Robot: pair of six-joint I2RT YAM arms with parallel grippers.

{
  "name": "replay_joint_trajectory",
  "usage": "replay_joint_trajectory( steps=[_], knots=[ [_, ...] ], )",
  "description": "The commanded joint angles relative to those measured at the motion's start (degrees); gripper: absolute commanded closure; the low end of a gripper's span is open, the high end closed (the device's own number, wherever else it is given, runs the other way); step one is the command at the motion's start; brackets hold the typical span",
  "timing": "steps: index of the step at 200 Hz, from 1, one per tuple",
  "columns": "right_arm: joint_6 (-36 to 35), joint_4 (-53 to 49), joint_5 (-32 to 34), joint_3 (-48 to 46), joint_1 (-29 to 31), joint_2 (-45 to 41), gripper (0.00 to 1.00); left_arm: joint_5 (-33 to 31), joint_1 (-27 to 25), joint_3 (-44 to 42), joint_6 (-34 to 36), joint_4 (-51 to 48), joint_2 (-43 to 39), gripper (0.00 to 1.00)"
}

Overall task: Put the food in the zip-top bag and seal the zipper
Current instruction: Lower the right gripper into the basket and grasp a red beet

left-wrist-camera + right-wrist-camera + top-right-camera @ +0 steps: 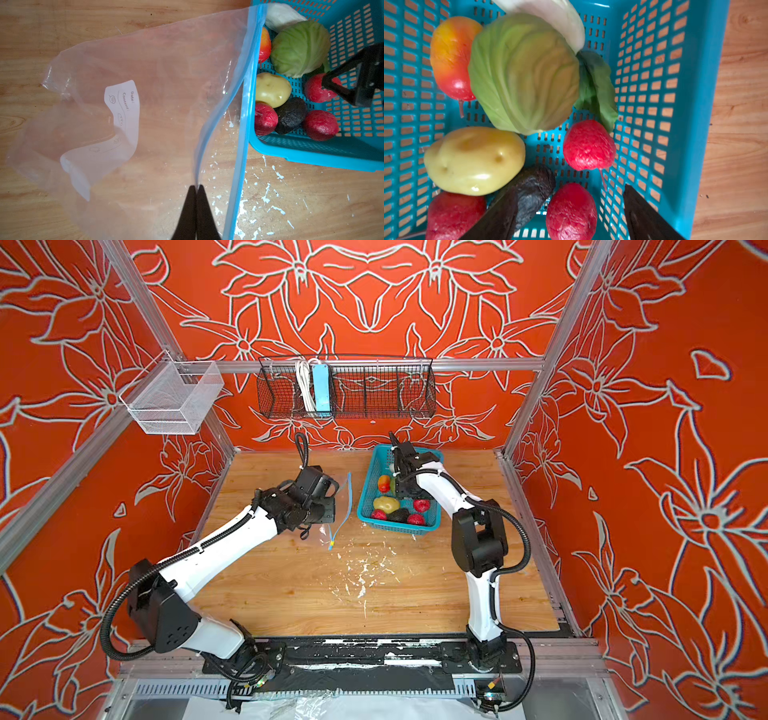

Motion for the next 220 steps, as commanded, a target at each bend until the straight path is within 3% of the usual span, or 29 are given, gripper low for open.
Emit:
replay_joint_trajectory(
  steps=[1, 166, 220],
  knots=[
    [-0.96, -6.01, 5.3, 5.39, 0.19, 3.48, 0.19, -1.14, 0.26, -0.73, 1.38, 1.59, -2.97, 1.0],
    [-0.22, -9.63, 6.11, 8.9, -0.62, 13.21, 0.31, -0.46, 0.61, -1.43, 1.02, 2.58, -0.91, 1.0],
    [-0.66, -8.61, 5.4, 8.42, -0.66, 11.18, 0.52, -0.81, 0.63, -1.58, 1.23, 2.76, -1.21, 1.0]
  ],
)
